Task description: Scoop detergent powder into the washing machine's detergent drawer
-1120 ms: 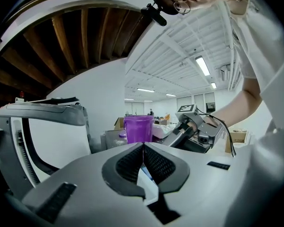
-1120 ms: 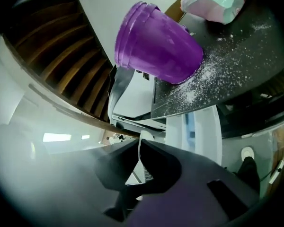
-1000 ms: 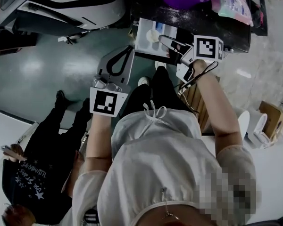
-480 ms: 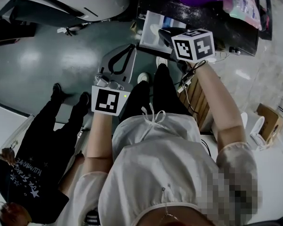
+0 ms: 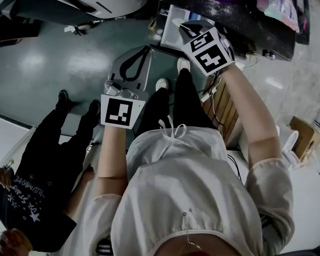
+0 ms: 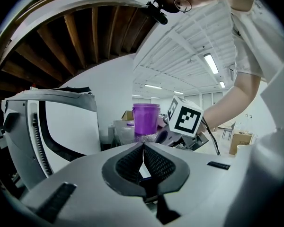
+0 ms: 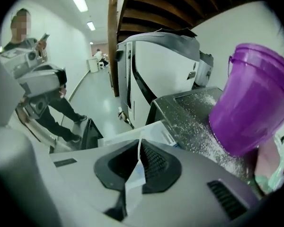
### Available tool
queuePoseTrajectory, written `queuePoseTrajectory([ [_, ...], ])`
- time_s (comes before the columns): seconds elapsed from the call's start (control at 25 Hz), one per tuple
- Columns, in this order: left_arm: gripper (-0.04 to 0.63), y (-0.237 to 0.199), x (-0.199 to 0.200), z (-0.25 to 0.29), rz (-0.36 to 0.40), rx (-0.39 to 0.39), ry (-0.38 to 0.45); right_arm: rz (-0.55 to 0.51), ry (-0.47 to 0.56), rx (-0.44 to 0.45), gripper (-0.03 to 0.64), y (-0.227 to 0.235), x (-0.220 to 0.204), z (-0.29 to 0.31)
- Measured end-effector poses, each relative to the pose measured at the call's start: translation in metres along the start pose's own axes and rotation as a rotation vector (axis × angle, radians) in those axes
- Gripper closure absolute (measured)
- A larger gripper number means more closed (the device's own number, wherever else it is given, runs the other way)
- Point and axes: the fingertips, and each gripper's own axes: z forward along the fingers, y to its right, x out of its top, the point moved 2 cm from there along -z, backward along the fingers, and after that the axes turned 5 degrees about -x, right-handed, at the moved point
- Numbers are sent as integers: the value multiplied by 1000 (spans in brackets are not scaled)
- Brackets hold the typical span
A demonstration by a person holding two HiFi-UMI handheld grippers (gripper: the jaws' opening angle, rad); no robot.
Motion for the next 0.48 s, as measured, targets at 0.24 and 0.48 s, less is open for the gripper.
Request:
queuePoseTrajectory([
  [0.24,574,-3,1,-7,3,7,12,-217,-3,-106,604,-3,3,-2],
  [0.48,574,-4,1,-17,9,8,17,-457,35,-254,604,-8,7,-8],
])
